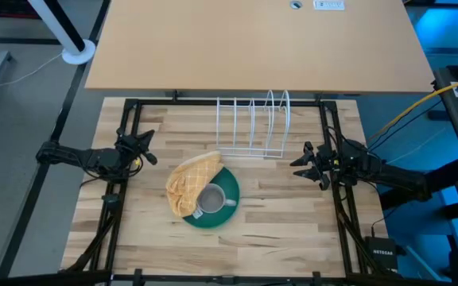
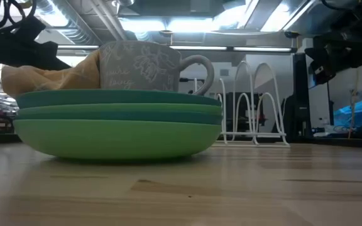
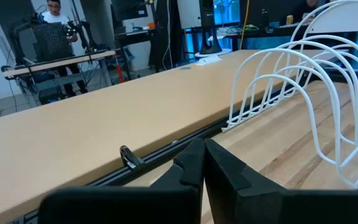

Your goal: Sort dishes

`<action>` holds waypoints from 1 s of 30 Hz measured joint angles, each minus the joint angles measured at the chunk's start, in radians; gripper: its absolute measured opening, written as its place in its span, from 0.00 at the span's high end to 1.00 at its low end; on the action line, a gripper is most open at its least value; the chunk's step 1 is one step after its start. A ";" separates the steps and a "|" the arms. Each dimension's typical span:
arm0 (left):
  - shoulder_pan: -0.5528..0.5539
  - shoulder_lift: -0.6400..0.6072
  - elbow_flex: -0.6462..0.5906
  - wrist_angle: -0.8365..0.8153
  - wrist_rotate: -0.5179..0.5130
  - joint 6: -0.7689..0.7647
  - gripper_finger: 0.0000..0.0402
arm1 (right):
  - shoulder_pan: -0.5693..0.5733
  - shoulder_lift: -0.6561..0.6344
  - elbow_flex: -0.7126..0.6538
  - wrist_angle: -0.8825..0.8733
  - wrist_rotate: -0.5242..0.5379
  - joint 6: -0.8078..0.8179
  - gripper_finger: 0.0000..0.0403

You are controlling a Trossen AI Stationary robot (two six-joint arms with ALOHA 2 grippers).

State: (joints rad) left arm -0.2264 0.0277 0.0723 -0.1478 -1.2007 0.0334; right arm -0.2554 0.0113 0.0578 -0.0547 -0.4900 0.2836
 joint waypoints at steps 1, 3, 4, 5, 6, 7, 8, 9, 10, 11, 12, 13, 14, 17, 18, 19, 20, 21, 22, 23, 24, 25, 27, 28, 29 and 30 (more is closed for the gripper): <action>0.000 0.000 0.000 0.000 0.000 0.000 0.99 | 0.000 0.000 0.000 0.000 0.000 0.000 0.57; 0.000 0.000 0.000 0.000 0.000 0.000 0.99 | 0.000 0.000 0.000 0.000 0.000 0.000 0.57; 0.000 0.000 0.000 0.000 0.000 0.000 0.99 | 0.000 0.000 0.000 0.000 0.000 0.000 0.57; 0.000 0.000 0.000 0.000 0.000 0.000 0.99 | 0.000 0.000 0.000 0.000 0.000 0.000 0.57; 0.000 0.000 0.000 0.000 0.000 0.000 0.99 | 0.000 0.000 0.000 0.000 0.000 0.000 0.57; 0.000 0.000 0.000 0.000 0.000 0.000 0.99 | 0.000 0.000 0.000 0.000 0.000 0.000 0.57; 0.000 0.000 0.000 0.000 0.000 0.000 0.99 | 0.000 0.000 0.000 0.000 0.000 0.000 0.57; 0.000 0.000 0.000 0.000 0.000 0.000 0.99 | 0.000 0.000 0.000 0.000 0.000 0.000 0.57; 0.000 0.000 0.000 0.000 0.000 0.000 0.99 | 0.000 0.000 0.000 0.000 0.000 0.000 0.57; 0.000 0.000 0.000 0.000 0.000 0.000 0.99 | 0.000 0.000 0.000 0.000 0.001 0.000 0.57; 0.000 0.000 0.000 0.000 0.000 0.000 0.99 | 0.000 0.000 0.000 0.000 0.005 0.000 0.57; 0.000 0.000 0.000 0.000 0.000 0.000 0.99 | 0.000 0.000 0.000 0.000 0.010 0.000 0.57; 0.000 0.000 0.000 0.000 0.000 0.000 0.99 | 0.000 0.000 0.000 0.000 0.012 0.000 0.57; 0.000 0.000 0.000 0.000 0.000 0.000 0.99 | 0.000 0.000 0.000 0.000 0.027 0.000 0.57; 0.000 0.000 0.000 0.000 0.000 0.000 0.99 | 0.000 0.000 0.000 0.000 0.029 0.000 0.57; 0.000 0.000 0.000 0.000 0.000 0.000 0.99 | 0.000 0.000 0.000 0.000 0.034 0.000 0.57; 0.000 0.000 0.000 0.000 0.000 0.000 0.99 | 0.000 0.000 0.000 0.000 0.035 0.000 0.57; 0.000 0.000 0.000 0.000 0.000 0.000 0.99 | 0.000 0.000 0.000 0.000 0.035 0.000 0.57; 0.000 0.000 0.000 0.000 0.000 0.000 0.99 | 0.000 0.000 0.000 0.000 0.035 0.000 0.57; 0.000 0.000 0.000 0.000 0.000 0.000 0.99 | 0.000 0.000 0.000 0.000 0.035 0.000 0.57; 0.000 0.000 0.000 0.000 0.000 0.000 0.99 | 0.000 0.000 0.000 0.000 0.035 0.000 0.57; 0.000 0.000 0.000 0.000 0.000 0.000 0.99 | 0.000 0.000 0.000 0.000 0.035 0.000 0.57; 0.000 0.000 0.000 0.000 0.000 0.000 0.99 | 0.000 0.000 0.000 0.000 0.036 0.000 0.57; 0.000 0.000 0.000 0.000 0.000 0.000 0.99 | 0.000 0.000 0.000 0.000 0.036 0.000 0.57; 0.000 0.000 0.000 0.000 0.000 0.000 0.99 | 0.000 0.000 0.000 0.000 0.036 0.000 0.57; 0.000 0.000 0.000 0.000 0.000 -0.002 0.99 | 0.000 0.000 0.000 0.000 0.036 0.000 0.57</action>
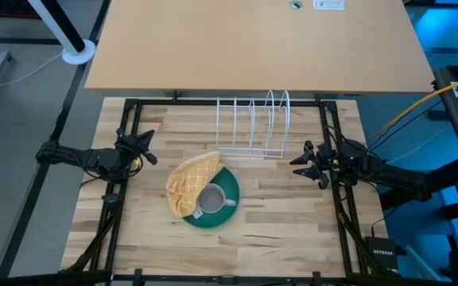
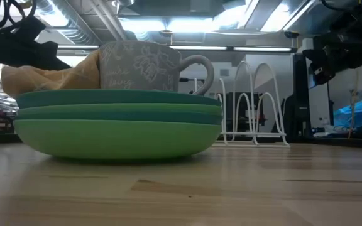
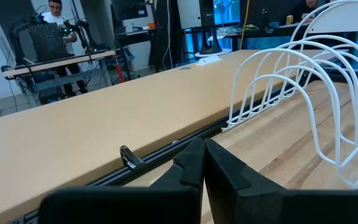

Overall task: Sort dishes
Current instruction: Remove the yellow towel from the stack of plates

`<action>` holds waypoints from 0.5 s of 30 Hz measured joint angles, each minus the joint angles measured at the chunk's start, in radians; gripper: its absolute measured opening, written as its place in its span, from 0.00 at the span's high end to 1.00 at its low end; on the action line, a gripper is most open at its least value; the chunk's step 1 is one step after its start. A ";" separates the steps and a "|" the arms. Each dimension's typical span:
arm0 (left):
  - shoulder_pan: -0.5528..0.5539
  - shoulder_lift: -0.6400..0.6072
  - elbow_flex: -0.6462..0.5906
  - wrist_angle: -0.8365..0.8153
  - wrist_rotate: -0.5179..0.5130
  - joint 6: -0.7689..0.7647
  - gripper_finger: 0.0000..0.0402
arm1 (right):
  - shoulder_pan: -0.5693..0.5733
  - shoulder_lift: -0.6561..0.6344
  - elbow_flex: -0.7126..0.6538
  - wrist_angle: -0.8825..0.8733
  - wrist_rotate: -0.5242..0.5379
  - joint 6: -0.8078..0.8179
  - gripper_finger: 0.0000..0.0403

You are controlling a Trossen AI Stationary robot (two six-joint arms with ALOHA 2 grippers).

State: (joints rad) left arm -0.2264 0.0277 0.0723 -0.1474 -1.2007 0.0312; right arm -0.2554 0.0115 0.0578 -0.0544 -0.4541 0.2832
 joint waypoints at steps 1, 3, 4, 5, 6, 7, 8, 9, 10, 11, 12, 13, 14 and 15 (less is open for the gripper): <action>0.000 0.000 0.000 0.000 0.000 -0.019 0.99 | 0.000 0.000 0.000 0.000 0.000 0.000 0.57; 0.000 0.000 0.000 0.001 0.008 -0.103 0.99 | 0.000 0.000 0.000 0.000 0.000 0.000 0.57; 0.000 0.000 0.000 0.002 0.015 -0.162 0.99 | 0.000 0.000 0.000 0.000 0.000 0.000 0.57; 0.000 0.000 0.000 0.002 0.018 -0.222 0.99 | 0.000 0.000 0.000 0.000 0.000 0.000 0.57; 0.000 0.000 0.000 0.001 0.019 -0.278 0.99 | 0.000 0.000 0.000 0.001 0.001 -0.003 0.57; 0.000 0.000 0.000 0.001 0.019 -0.321 0.99 | 0.000 0.000 0.000 0.001 0.006 -0.008 0.57; 0.000 0.000 0.000 0.002 0.019 -0.349 0.99 | 0.000 0.000 0.000 0.002 0.015 -0.019 0.57; 0.000 0.000 0.000 0.002 0.019 -0.369 0.99 | 0.000 0.000 0.000 0.002 0.025 -0.025 0.57; 0.000 0.000 0.000 0.002 0.019 -0.381 0.99 | 0.000 0.000 0.000 0.002 0.038 -0.026 0.57; 0.000 0.000 0.000 0.008 0.019 -0.388 0.99 | 0.000 0.000 0.000 0.003 0.051 -0.026 0.57; 0.000 0.000 0.000 0.012 0.019 -0.397 0.99 | 0.000 0.000 -0.001 0.005 0.065 -0.026 0.57; 0.000 0.000 0.000 0.014 0.019 -0.410 0.99 | 0.000 0.000 -0.002 0.010 0.077 -0.026 0.57; 0.000 0.000 0.000 0.018 0.019 -0.423 0.99 | 0.000 0.000 -0.003 0.021 0.089 -0.027 0.57; 0.000 0.000 0.000 0.027 0.021 -0.444 0.99 | 0.000 0.000 -0.004 0.040 0.100 -0.026 0.57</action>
State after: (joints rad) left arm -0.2264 0.0280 0.0723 -0.1207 -1.1800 -0.4130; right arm -0.2554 0.0117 0.0536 -0.0146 -0.3538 0.2569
